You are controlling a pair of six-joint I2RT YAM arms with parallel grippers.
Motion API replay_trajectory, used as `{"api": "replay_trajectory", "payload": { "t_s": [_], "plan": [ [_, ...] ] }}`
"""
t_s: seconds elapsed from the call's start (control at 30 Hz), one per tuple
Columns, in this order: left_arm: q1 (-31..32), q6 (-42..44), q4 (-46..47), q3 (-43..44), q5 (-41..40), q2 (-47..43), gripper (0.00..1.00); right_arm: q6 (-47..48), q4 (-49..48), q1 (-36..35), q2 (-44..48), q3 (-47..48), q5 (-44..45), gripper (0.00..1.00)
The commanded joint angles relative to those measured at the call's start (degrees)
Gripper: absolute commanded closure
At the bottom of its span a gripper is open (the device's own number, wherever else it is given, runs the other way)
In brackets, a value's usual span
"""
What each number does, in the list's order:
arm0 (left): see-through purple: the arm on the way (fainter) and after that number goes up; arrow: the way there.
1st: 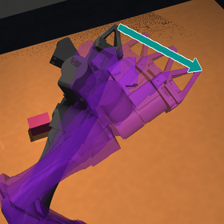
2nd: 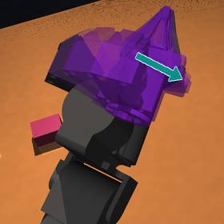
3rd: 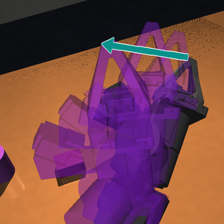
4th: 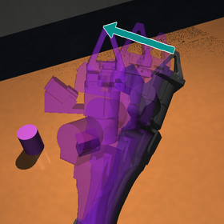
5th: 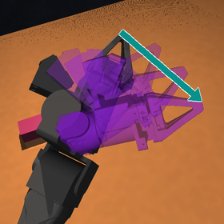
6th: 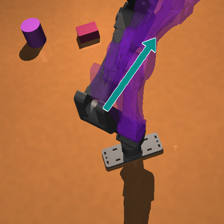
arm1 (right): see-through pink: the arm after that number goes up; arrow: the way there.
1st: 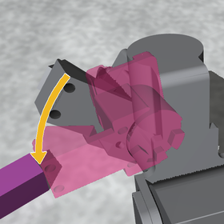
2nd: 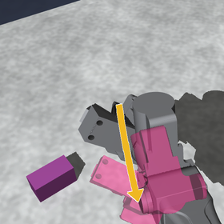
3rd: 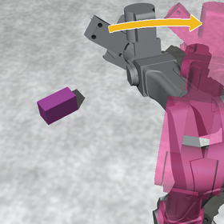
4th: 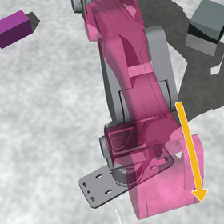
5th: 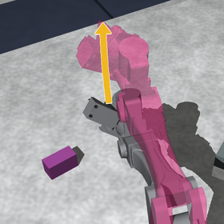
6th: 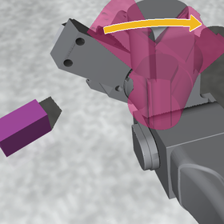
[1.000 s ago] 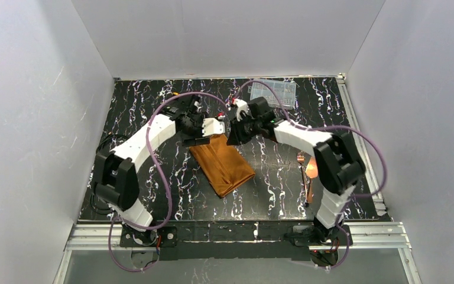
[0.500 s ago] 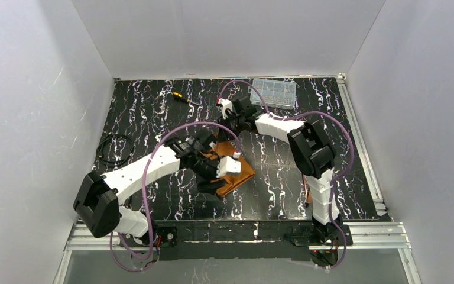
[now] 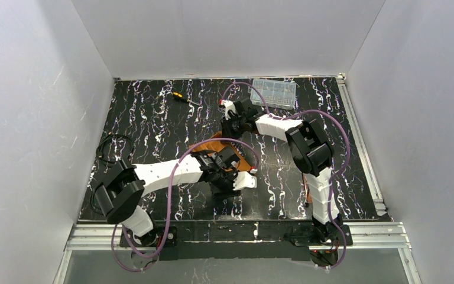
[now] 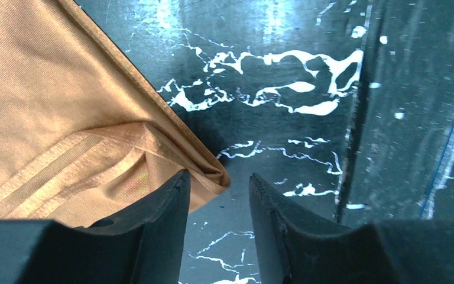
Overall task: Fold the napkin into a case and place the utensils inside
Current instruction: Rotate the 2/3-rectangle-folded napkin at the center of the board.
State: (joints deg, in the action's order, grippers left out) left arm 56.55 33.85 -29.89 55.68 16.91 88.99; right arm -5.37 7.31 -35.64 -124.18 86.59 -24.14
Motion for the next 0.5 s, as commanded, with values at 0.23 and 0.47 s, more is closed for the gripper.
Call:
{"api": "replay_trajectory", "payload": {
  "t_s": [0.23, 0.47],
  "plan": [
    [1.5, -1.4, 5.3, 0.2, -7.0, 6.3, 0.67, -1.4, -5.1, 1.1, 2.4, -4.8, 3.2, 0.8],
    [1.5, 1.1, 6.8, -1.7, -9.0, 7.3, 0.84, -1.6, -5.7, 1.4, 4.3, -6.6, 4.5, 0.82]
  ]
}}
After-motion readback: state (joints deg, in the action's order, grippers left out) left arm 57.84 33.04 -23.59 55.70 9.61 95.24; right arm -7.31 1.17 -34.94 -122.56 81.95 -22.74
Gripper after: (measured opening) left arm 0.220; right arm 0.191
